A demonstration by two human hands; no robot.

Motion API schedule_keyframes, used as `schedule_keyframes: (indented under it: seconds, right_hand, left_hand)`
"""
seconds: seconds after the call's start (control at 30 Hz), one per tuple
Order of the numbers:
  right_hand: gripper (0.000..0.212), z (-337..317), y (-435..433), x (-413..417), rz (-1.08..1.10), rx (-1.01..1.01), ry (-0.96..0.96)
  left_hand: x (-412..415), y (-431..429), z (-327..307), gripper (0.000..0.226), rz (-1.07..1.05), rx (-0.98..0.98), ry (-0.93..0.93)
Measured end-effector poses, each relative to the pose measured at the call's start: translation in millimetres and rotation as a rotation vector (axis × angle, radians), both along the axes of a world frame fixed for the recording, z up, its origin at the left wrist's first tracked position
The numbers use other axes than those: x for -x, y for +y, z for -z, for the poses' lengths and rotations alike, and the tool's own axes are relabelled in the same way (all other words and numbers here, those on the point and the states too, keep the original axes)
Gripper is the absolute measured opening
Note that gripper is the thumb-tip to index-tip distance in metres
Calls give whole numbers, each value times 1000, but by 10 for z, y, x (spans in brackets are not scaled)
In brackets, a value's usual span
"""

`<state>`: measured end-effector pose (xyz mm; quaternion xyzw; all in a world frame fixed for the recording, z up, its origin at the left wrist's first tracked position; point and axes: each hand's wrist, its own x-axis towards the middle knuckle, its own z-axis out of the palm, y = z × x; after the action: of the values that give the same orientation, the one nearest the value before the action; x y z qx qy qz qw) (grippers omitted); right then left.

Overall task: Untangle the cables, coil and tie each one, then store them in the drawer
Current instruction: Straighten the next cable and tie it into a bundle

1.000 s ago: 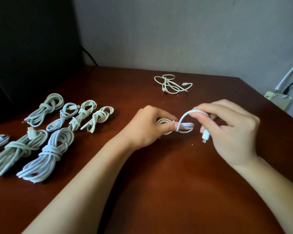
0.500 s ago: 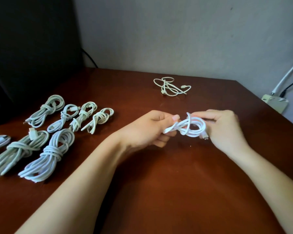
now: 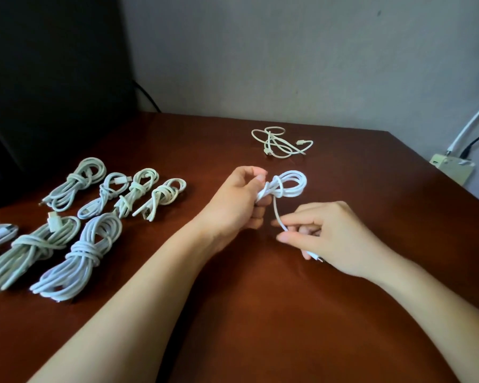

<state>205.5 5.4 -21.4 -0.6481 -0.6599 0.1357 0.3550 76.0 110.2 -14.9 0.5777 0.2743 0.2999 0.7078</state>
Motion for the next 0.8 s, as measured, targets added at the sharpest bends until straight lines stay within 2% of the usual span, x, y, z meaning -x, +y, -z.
schedule_keyframes:
  seconds: [0.17,0.33,0.47,0.63,0.8]
  right_hand:
    - [13,35,-3,-23,-66,13,-156]
    - [29,32,-4,5,-84,-186,-275]
    - [30,22,-21,4,-88,-328,-331]
    - [26,14,-41,25,-136,-378,-331]
    - [24,3,-30,24,-130,-391,-255]
  left_hand:
    - [-38,54,111,13,-223,-311,192]
    - [9,176,154,14,-309,-375,220]
    - [28,211,180,13,-270,-492,273]
    - [45,95,125,7,-196,-677,330]
    - [37,17,135,7,24,-750,316]
